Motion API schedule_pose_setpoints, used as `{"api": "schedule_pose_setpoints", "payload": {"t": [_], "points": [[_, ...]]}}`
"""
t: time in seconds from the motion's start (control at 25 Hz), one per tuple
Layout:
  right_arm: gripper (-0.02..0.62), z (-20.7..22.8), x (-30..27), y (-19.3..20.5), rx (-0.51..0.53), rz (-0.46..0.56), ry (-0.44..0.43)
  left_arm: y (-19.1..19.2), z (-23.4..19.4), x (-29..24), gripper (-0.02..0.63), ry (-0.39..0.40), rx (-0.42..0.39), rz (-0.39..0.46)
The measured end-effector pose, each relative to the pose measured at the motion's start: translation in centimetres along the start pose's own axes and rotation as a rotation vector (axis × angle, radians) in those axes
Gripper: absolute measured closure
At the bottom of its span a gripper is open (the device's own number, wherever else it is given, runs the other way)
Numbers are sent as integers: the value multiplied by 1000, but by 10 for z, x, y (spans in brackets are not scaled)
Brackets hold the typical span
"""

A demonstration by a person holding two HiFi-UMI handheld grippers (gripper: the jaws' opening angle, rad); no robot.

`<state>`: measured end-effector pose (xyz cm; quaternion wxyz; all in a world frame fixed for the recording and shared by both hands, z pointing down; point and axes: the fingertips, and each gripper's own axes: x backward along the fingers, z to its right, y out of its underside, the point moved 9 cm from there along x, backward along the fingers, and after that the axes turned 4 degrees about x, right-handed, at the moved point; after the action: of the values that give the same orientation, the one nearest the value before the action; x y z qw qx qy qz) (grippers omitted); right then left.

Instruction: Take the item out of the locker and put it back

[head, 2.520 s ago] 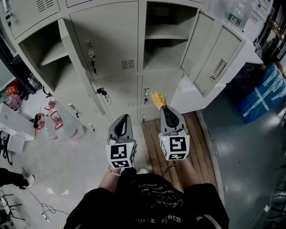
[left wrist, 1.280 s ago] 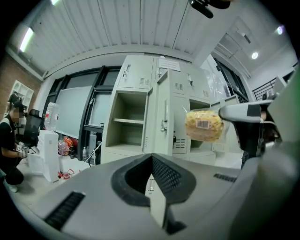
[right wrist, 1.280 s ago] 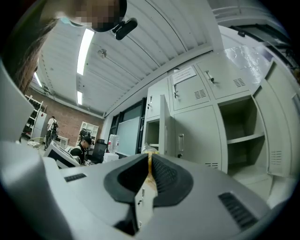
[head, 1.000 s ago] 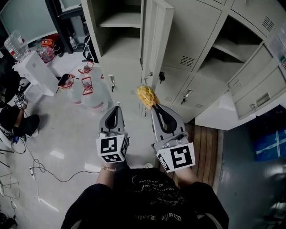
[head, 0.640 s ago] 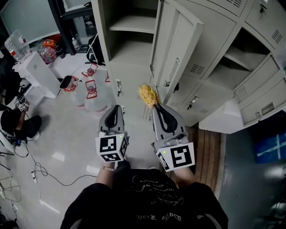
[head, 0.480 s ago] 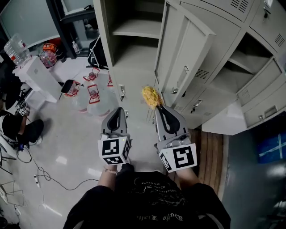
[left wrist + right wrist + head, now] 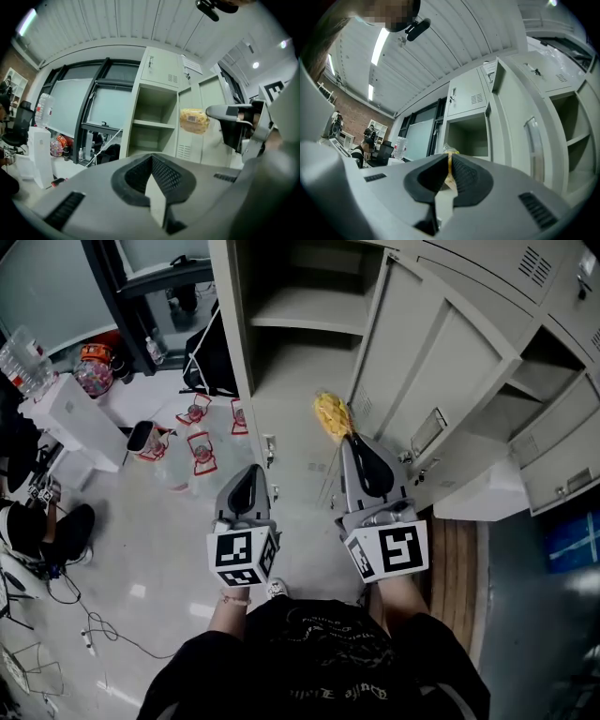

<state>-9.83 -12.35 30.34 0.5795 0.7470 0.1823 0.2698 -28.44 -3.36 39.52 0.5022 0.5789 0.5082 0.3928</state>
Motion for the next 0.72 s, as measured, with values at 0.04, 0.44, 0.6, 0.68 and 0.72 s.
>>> {"api": "schedule_pose_setpoints", "payload": {"t": [0.04, 0.44, 0.6, 0.68, 0.72], "points": [[574, 1, -9, -2, 7, 7, 10, -2, -5, -5, 600, 9, -1, 2], [574, 8, -94, -18, 115, 46, 79, -30, -36, -45, 600, 107, -10, 27], [574, 13, -123, -24, 162, 32, 101, -41, -44, -57, 600, 135, 5, 45], [574, 16, -139, -25, 184, 21, 106, -49, -47, -64, 600, 126, -2, 62], [574, 17, -146, -25, 195, 13, 107, -53, -47, -67, 600, 123, -5, 69]]}}
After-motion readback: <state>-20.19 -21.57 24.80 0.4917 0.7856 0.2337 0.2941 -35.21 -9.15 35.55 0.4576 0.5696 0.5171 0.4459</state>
